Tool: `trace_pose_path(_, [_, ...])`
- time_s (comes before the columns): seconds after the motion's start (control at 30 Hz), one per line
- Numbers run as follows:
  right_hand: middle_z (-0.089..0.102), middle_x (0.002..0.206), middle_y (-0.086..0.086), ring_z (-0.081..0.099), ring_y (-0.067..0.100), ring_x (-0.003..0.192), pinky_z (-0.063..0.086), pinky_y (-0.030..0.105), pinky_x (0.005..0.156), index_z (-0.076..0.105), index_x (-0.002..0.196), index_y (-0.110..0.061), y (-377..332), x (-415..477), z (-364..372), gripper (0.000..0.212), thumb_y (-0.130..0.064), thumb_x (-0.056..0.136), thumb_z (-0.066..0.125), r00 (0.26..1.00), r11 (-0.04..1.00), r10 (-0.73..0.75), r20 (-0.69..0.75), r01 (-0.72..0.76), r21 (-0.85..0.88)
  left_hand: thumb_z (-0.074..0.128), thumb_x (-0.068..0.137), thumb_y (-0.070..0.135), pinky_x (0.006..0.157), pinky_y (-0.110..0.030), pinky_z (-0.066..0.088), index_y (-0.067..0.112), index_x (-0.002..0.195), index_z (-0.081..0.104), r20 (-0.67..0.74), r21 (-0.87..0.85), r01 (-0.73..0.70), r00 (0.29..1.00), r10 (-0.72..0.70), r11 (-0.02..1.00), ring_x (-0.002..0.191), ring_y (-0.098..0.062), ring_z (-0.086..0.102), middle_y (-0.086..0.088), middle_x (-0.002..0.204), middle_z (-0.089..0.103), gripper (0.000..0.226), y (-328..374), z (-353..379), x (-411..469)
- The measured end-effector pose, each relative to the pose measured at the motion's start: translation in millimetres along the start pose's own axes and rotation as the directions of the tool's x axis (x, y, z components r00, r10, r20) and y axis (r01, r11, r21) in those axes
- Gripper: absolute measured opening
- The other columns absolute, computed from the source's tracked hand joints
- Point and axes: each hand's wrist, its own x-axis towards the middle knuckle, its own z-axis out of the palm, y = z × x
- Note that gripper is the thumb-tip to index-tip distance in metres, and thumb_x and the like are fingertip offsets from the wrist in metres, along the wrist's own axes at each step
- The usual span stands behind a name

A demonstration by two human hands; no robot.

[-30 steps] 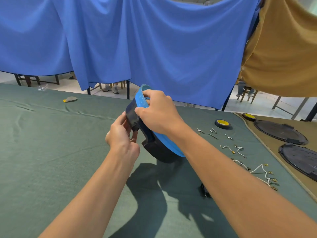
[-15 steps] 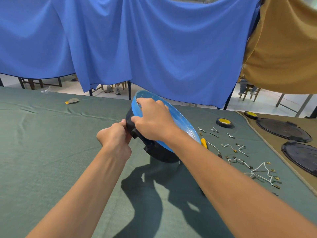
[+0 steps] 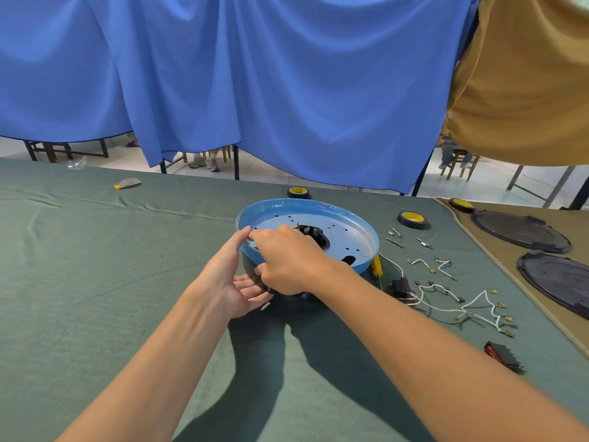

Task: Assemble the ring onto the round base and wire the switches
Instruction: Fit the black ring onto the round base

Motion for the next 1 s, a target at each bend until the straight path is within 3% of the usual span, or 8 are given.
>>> trace_pose_path(0.1, [0.058,0.110,0.010,0.052,0.025,0.092,0.039,0.036,0.065,0.041,0.130,-0.016,3.5,-2.8,1.6,0.046,-0.020,0.089,0.060,1.000,0.999,0.007,0.013,-0.008,0.033,0.081,0.071,0.040,0.070,-0.047,0.057,-0.004,0.097,0.056,-0.014,0.002,-0.007,1.000,0.007,1.000,0.101,-0.032,0.070,-0.023,0.107,0.067,0.057,-5.8,2.0,3.8])
trace_pose_path(0.2, [0.059,0.106,0.009,0.055,0.025,0.089,0.048,0.038,0.066,0.037,0.122,-0.017,9.2,-4.8,0.2,0.042,-0.017,0.088,0.062,1.000,0.995,0.012,0.028,-0.015,0.098,0.079,0.073,0.040,0.073,-0.046,0.058,-0.003,0.090,0.059,-0.031,-0.008,-0.029,0.999,0.029,1.000,0.095,-0.031,0.070,-0.020,0.091,0.069,0.050,-11.7,6.5,7.4])
trace_pose_path(0.33, [0.063,0.114,0.009,0.057,0.025,0.095,0.055,0.044,0.078,0.035,0.112,-0.021,19.1,-8.2,-7.7,0.040,-0.016,0.087,0.066,0.995,0.988,0.007,0.100,-0.022,0.151,0.077,0.078,0.042,0.092,-0.050,0.054,0.003,0.114,0.059,-0.071,-0.079,-0.092,0.994,0.086,0.993,0.093,-0.031,0.070,-0.018,0.098,0.067,0.056,-24.4,15.8,9.0])
trace_pose_path(0.5, [0.063,0.124,0.003,0.051,0.023,0.098,0.047,0.038,0.077,0.032,0.106,-0.027,34.5,-13.3,-14.1,0.038,-0.015,0.089,0.064,0.990,0.986,0.001,0.139,-0.024,0.166,0.071,0.084,0.041,0.070,-0.043,0.055,0.008,0.121,0.060,-0.073,-0.166,-0.178,0.983,0.168,0.970,0.094,-0.030,0.069,-0.019,0.113,0.068,0.051,-40.9,32.2,3.0])
trace_pose_path(0.63, [0.064,0.126,-0.002,0.050,0.023,0.110,0.032,0.033,0.084,0.039,0.124,-0.023,44.6,-18.2,-13.1,0.047,-0.007,0.087,0.063,0.996,0.986,0.026,0.084,-0.039,0.165,0.069,0.087,0.033,0.097,-0.049,0.050,0.009,0.124,0.056,-0.052,-0.220,-0.188,0.982,0.181,0.957,0.102,-0.029,0.064,-0.018,0.122,0.065,0.047,-46.6,44.2,3.9])
trace_pose_path(0.77, [0.064,0.127,-0.004,0.045,0.022,0.126,0.025,0.038,0.100,0.037,0.142,-0.024,58.9,-25.9,-16.4,0.067,-0.001,0.084,0.062,0.994,0.984,0.090,0.062,-0.099,0.149,0.067,0.087,0.028,0.105,-0.052,0.040,0.011,0.125,0.057,0.009,-0.184,-0.123,0.992,0.127,0.975,0.107,-0.034,0.064,-0.019,0.123,0.063,0.043,-53.1,54.2,2.0])
trace_pose_path(0.87, [0.065,0.126,-0.004,0.045,0.023,0.127,0.028,0.046,0.108,0.035,0.146,-0.026,73.6,-34.6,-19.8,0.074,0.001,0.083,0.063,0.989,0.971,0.119,0.082,-0.134,0.200,0.067,0.087,0.030,0.104,-0.050,0.039,0.011,0.111,0.065,0.109,-0.134,-0.081,0.989,0.096,0.988,0.102,-0.032,0.066,-0.021,0.117,0.066,0.031,-60.8,56.2,2.0])
trace_pose_path(1.0, [0.068,0.122,-0.004,0.051,0.016,0.123,0.038,0.029,0.096,0.037,0.147,-0.029,92.9,-46.6,-22.0,0.078,0.003,0.081,0.067,0.985,0.939,0.136,0.106,-0.163,0.304,0.070,0.084,0.042,0.105,-0.057,0.039,0.014,0.098,0.058,0.168,-0.101,-0.028,0.985,0.045,0.994,0.105,-0.038,0.064,-0.019,0.105,0.064,0.033,-67.1,61.4,2.7])
